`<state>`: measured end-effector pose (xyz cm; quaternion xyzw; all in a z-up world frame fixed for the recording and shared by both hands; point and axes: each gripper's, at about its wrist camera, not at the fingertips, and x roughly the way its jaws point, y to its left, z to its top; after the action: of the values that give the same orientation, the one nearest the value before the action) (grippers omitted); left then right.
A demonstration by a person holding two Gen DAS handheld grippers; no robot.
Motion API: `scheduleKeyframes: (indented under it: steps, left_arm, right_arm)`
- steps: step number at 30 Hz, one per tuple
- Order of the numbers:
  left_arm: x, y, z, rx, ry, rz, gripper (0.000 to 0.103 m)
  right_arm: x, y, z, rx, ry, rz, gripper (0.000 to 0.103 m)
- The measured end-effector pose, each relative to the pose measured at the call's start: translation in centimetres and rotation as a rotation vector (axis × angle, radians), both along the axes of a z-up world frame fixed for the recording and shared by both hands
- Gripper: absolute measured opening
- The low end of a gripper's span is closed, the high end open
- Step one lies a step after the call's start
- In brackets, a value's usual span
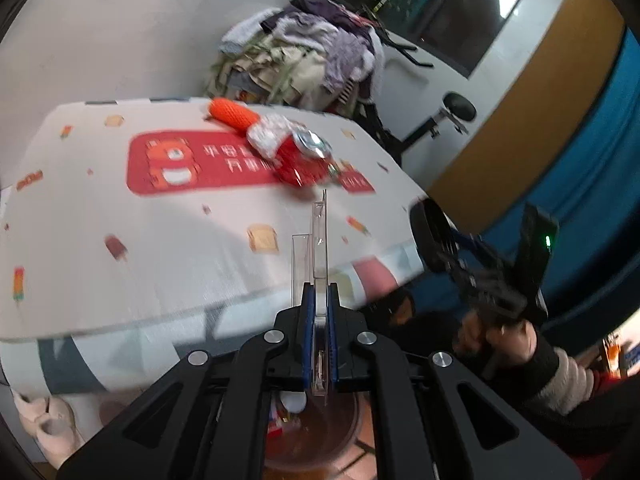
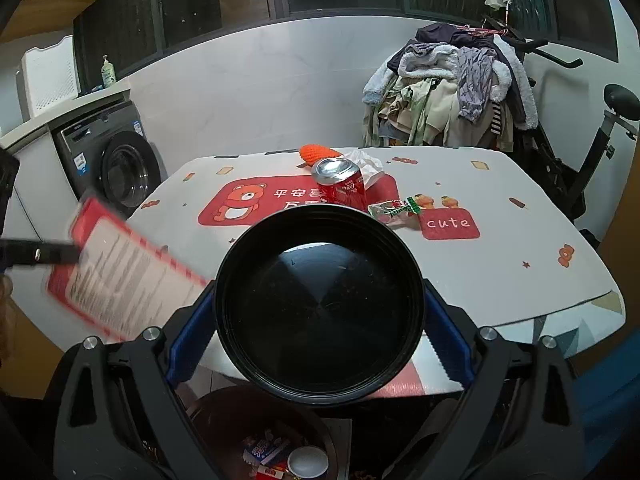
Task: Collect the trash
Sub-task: 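Drop the pink card package into the bin with the left gripper, then lower the black lid into the bin and open the right gripper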
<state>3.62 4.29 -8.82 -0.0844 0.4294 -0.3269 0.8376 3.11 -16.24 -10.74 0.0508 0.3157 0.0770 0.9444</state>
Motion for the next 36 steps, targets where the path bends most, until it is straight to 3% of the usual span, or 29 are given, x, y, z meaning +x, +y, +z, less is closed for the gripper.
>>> scheduleKeyframes:
  steps: [8, 14, 17, 22, 29, 30, 32, 33, 34, 36]
  left_arm:
    - [-3.4, -1.8, -4.3, 0.038, 0.104, -0.092, 0.007]
    - [-3.4, -3.5, -8.1, 0.121, 0.167, -0.151, 0.007]
    - [-2.9, -4.5, -9.8, 0.198, 0.174, -0.170, 0.007]
    - [-2.1, -6.4, -13.4, 0.400, 0.176, -0.213, 0.007]
    - [-1.8, -8.6, -17.0, 0.586, 0.135, -0.260, 0.007]
    - [-1.8, -8.8, -17.2, 0.585, 0.121, -0.263, 0.010]
    - [-1.7, -9.0, -17.1, 0.579, 0.082, -0.257, 0.038]
    - [-1.7, -8.9, -16.7, 0.574, 0.051, -0.244, 0.065]
    - [-1.8, -8.8, -16.3, 0.561, 0.023, -0.229, 0.072]
    - [-2.1, -8.1, -14.9, 0.510, -0.022, -0.205, 0.073]
  right_arm:
    - [-0.8, 0.3, -0.4, -0.014, 0.007, 0.014, 0.093]
    - [-0.4, 0.3, -1.1, -0.015, 0.026, 0.015, 0.093]
    - [-0.1, 0.3, -1.7, -0.016, 0.039, 0.014, 0.093]
    - [0.3, 0.1, -2.9, -0.011, 0.064, 0.012, 0.093]
    - [0.6, -0.3, -3.6, -0.007, 0.082, 0.011, 0.093]
    - [0.6, -0.3, -3.6, -0.006, 0.084, 0.010, 0.093]
    - [0.7, -0.4, -3.7, -0.004, 0.089, 0.010, 0.093]
    - [0.8, -0.4, -3.8, -0.005, 0.091, 0.011, 0.093]
    - [0.8, -0.4, -3.9, -0.006, 0.093, 0.012, 0.093]
    - [0.8, -0.3, -4.0, -0.010, 0.096, 0.014, 0.093]
